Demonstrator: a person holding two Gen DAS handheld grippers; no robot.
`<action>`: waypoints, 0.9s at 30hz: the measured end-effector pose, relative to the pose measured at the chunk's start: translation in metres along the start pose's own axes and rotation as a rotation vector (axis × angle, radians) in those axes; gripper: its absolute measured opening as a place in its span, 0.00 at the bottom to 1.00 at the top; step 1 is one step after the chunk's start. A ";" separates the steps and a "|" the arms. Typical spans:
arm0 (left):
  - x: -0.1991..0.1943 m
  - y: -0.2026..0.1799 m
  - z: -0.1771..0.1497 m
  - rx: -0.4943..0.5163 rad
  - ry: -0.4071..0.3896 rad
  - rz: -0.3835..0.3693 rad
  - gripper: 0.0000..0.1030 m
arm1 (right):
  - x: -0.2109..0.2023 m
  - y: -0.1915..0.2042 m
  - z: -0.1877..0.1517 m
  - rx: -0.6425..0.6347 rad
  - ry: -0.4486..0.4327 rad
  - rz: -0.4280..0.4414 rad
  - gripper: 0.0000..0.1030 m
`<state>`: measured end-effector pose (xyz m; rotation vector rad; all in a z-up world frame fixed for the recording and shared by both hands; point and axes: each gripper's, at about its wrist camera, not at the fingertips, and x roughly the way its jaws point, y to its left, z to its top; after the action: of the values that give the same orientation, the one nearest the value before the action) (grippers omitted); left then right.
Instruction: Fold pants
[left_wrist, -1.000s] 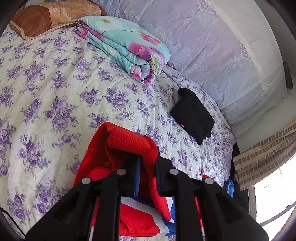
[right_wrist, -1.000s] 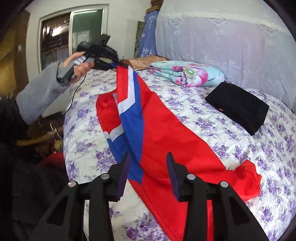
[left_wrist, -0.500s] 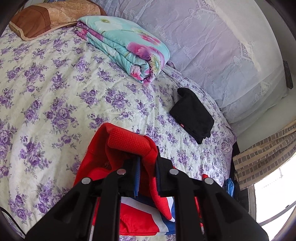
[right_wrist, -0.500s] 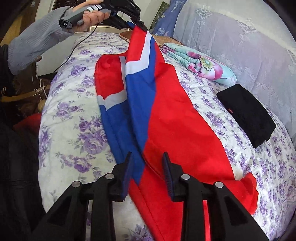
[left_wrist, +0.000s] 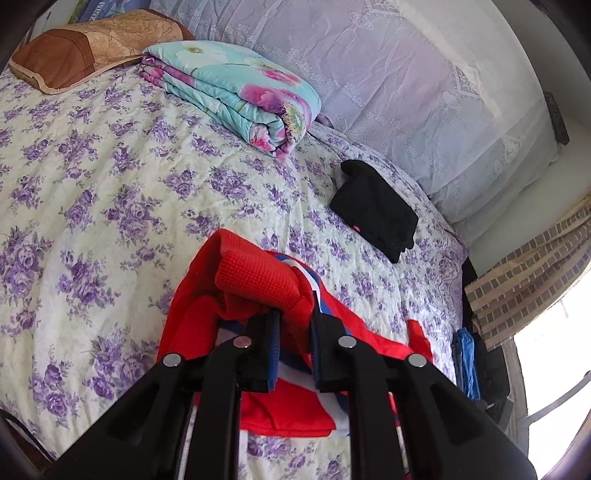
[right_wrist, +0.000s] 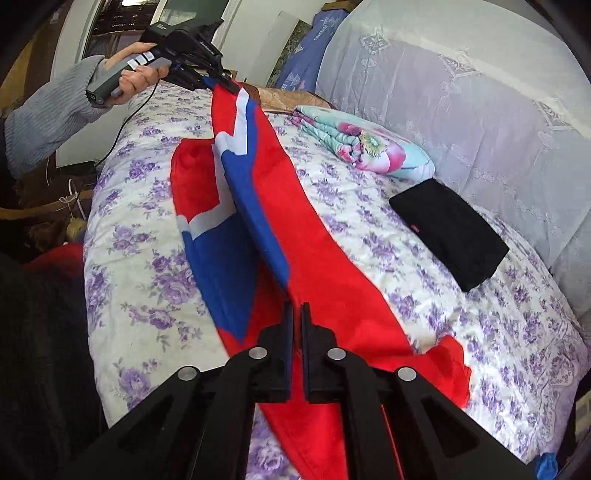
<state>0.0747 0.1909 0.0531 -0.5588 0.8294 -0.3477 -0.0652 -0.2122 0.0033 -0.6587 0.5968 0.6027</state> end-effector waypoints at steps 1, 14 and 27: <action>0.000 0.005 -0.010 0.007 0.006 0.004 0.12 | 0.003 0.005 -0.007 0.002 0.018 0.005 0.03; 0.022 0.083 -0.073 -0.219 0.069 -0.125 0.12 | 0.023 0.015 -0.029 0.093 0.082 0.057 0.04; -0.022 0.062 -0.057 -0.070 -0.071 0.108 0.34 | 0.026 0.011 -0.035 0.161 0.070 0.072 0.04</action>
<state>0.0214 0.2333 -0.0015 -0.5861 0.8024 -0.1999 -0.0660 -0.2218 -0.0409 -0.5097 0.7289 0.5940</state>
